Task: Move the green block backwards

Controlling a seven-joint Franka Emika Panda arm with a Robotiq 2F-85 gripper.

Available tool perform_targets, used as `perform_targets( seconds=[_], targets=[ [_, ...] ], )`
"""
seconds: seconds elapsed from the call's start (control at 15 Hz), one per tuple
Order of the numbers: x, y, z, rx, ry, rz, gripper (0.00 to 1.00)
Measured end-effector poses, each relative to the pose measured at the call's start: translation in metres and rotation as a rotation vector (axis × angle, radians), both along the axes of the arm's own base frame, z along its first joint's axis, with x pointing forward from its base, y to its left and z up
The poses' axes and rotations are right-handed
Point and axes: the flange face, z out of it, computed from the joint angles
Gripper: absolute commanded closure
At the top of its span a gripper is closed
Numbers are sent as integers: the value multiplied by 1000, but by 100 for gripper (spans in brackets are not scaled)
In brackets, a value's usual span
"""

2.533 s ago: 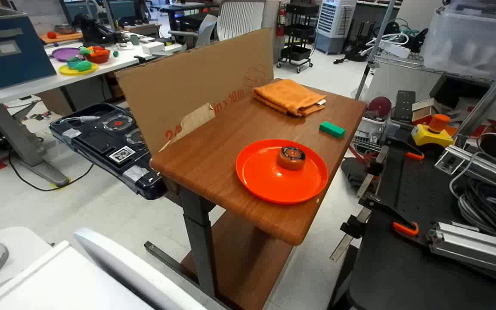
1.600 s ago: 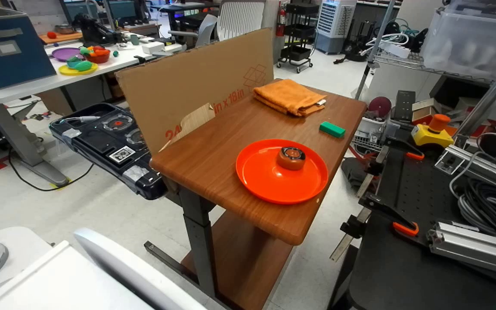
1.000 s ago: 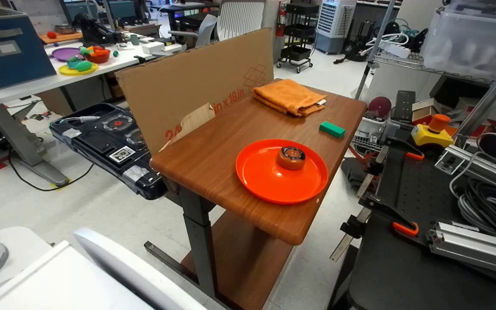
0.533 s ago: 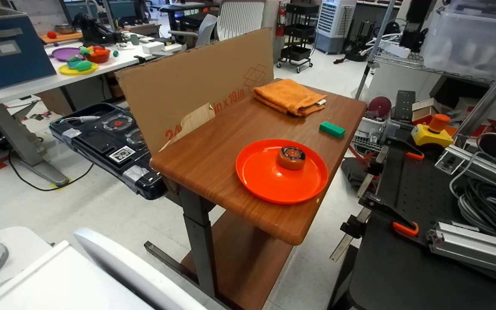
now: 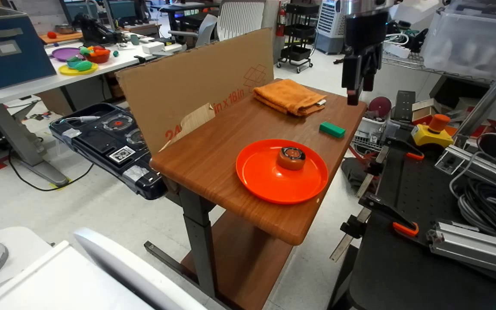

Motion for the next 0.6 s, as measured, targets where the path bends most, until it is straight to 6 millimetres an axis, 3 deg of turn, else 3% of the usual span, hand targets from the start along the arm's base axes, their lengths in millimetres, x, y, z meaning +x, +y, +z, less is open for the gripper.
perform_targets(
  seconds=[0.27, 0.6],
  targets=[
    [30, -6, -39, -2, 37, -20, 0],
    [51, -6, -68, -6, 60, -23, 0]
  ],
)
